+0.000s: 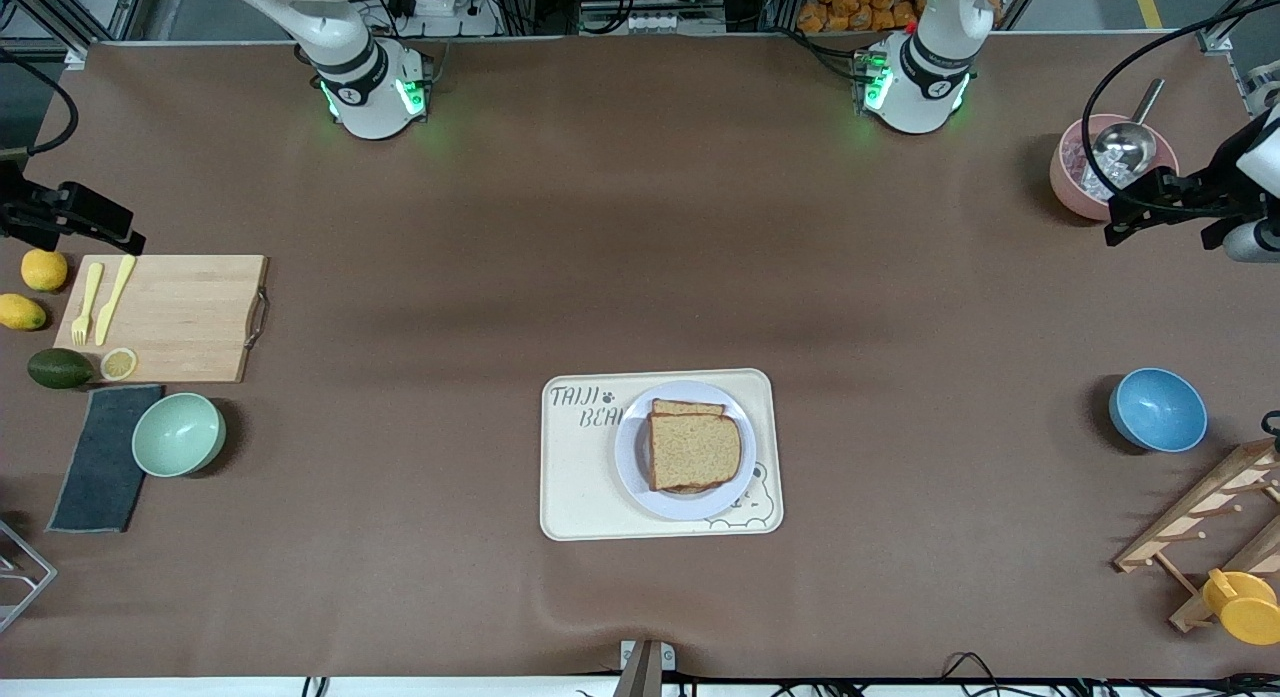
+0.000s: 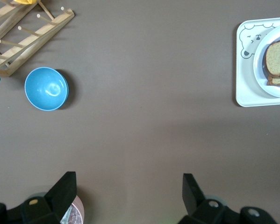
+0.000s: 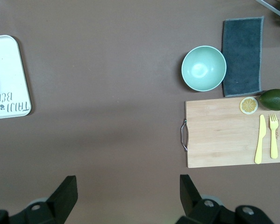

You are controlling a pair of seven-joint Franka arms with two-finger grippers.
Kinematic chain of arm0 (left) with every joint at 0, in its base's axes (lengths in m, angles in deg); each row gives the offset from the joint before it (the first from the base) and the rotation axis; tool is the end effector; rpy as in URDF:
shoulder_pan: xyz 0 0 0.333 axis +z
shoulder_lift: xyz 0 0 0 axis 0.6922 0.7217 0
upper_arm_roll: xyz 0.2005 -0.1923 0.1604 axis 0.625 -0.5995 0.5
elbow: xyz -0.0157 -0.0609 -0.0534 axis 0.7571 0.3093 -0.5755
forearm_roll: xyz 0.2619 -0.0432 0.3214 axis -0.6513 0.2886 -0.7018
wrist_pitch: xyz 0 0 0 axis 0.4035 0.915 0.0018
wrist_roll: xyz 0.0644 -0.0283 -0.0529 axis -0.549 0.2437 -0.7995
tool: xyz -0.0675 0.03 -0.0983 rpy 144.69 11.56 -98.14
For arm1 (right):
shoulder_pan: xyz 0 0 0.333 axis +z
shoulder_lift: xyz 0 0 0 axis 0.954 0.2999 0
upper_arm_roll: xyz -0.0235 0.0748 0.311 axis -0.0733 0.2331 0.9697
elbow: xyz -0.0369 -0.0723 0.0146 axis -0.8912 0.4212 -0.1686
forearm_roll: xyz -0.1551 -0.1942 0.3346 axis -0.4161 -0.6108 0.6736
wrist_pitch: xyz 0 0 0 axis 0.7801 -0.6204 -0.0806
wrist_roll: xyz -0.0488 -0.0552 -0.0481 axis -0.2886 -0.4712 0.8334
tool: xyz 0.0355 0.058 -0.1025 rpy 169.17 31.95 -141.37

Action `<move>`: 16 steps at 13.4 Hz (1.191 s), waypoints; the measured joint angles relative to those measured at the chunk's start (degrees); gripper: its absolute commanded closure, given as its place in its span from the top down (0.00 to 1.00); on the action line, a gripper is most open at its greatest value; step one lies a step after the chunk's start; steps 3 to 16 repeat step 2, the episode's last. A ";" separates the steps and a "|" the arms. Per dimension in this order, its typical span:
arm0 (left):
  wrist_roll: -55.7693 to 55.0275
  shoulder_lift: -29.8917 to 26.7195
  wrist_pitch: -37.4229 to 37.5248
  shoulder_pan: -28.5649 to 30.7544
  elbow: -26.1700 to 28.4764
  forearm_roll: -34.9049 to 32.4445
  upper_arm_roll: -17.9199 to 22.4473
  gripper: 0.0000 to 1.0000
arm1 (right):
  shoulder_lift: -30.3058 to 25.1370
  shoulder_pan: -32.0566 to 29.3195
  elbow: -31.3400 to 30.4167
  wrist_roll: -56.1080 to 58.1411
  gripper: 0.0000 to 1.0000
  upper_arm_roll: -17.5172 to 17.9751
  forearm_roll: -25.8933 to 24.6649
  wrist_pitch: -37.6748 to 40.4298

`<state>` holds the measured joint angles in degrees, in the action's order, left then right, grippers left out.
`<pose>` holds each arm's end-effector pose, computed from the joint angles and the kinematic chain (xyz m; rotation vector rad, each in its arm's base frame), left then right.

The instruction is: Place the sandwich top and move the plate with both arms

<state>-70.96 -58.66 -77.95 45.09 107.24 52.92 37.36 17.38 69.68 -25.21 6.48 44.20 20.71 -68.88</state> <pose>0.5798 -0.0274 0.6303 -3.1228 0.0727 0.0184 0.5836 -0.0206 0.6349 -3.1162 0.1110 0.0701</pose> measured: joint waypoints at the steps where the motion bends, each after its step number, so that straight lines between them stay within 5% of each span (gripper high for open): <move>1: -0.20 -0.01 0.18 0.00 0.00 0.00 -0.11 1.00 | 0.00 0.00 0.00 0.00 0.96 0.00 0.00 0.00; 16: -0.45 -0.03 0.51 -0.01 0.00 0.00 -0.21 1.00 | 0.00 0.00 0.00 0.00 0.97 0.00 0.00 0.00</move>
